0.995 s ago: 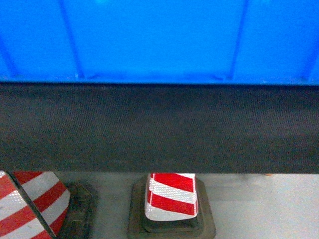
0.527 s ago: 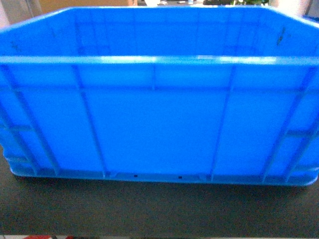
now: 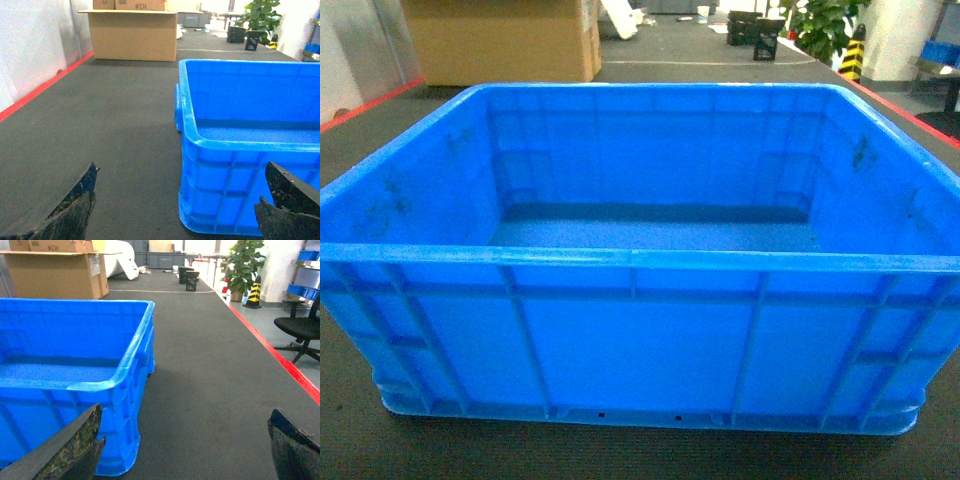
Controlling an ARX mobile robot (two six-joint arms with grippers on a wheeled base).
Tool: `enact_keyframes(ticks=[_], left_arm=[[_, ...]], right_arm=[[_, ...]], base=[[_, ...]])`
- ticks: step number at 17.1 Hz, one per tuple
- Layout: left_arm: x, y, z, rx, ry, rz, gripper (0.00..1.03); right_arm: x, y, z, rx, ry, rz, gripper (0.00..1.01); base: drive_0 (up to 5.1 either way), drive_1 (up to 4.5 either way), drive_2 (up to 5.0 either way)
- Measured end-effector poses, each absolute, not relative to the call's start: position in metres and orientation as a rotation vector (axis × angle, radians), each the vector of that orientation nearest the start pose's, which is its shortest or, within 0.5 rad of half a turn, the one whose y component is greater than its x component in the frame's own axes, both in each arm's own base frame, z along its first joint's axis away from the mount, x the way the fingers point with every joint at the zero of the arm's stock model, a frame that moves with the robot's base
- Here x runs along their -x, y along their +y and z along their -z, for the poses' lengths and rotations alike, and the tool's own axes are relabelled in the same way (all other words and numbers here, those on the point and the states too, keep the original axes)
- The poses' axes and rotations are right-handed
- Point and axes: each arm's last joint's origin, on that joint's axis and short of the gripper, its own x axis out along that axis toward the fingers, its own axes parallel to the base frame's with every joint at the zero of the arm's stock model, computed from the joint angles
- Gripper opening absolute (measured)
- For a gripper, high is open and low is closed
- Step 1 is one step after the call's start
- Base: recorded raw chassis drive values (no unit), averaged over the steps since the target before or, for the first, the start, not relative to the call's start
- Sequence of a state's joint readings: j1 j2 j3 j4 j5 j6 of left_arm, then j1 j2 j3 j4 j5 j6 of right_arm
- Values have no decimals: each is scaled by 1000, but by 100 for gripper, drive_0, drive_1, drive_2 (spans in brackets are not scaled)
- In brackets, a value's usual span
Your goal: Place box next to blue box on left shelf
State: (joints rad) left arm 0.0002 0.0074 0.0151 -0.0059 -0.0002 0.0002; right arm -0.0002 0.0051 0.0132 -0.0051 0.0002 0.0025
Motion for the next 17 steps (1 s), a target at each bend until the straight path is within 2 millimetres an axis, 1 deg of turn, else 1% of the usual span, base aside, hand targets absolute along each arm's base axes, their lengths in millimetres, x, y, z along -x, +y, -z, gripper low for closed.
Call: enact_keyframes(ticks=[17], left_arm=[[-97, 0, -168, 0, -2, 0, 98]], right_arm=[[-97, 0, -167, -2, -2, 0, 98]], base=[[0, 0, 0]])
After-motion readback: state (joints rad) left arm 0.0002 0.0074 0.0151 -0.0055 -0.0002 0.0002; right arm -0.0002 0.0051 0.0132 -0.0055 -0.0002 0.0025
